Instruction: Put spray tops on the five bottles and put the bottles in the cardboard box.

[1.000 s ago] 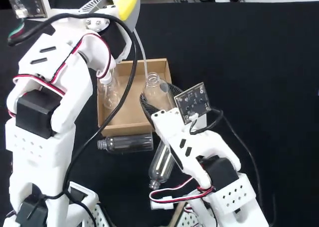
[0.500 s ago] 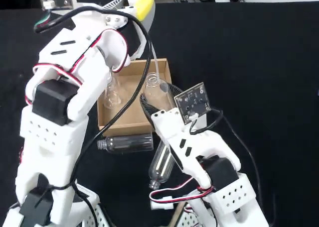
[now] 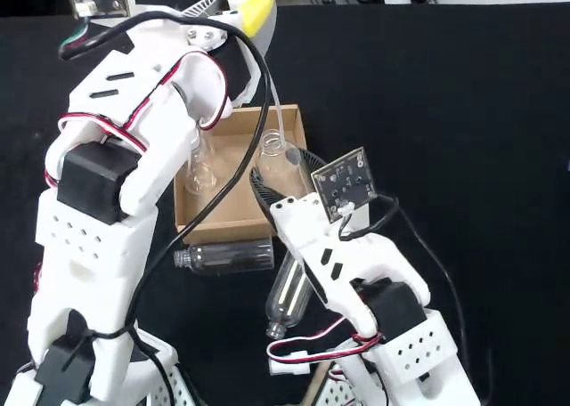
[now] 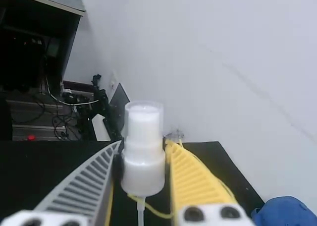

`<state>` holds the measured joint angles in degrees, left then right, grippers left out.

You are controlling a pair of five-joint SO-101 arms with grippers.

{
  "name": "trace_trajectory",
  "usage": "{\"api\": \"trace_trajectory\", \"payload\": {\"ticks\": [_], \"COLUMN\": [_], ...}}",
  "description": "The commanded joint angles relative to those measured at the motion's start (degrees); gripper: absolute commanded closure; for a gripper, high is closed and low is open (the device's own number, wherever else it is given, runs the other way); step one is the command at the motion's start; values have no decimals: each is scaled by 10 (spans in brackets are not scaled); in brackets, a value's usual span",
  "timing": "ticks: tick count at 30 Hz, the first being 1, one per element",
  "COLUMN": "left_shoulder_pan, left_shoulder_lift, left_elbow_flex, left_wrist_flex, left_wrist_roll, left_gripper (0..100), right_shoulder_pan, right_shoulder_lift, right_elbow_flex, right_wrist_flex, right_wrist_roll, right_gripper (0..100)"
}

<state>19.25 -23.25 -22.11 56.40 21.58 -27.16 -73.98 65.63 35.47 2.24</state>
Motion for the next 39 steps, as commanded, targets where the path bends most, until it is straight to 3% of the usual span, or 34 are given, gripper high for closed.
{"api": "trace_trajectory", "payload": {"ticks": [1,6,18,25,32,39], "left_shoulder_pan": [-13,-46,-44,26,30,24], "left_shoulder_lift": [-10,-10,-9,-10,-10,-32], "left_elbow_flex": [-12,-28,-17,-14,-9,-15], "left_wrist_flex": [-13,-8,0,113,181,253], "left_wrist_roll": [-2,-1,3,0,0,2], "left_gripper": [970,970,970,970,967,700], "right_shoulder_pan": [-9,-9,-9,-9,-9,-9], "right_shoulder_lift": [-22,-21,-22,-22,-22,-22], "right_elbow_flex": [-3,-2,-2,-2,3,3], "right_wrist_flex": [-17,-17,-17,-17,-18,-18], "right_wrist_roll": [-4,-4,-4,-4,-4,-4], "right_gripper": [987,987,987,988,988,988]}}
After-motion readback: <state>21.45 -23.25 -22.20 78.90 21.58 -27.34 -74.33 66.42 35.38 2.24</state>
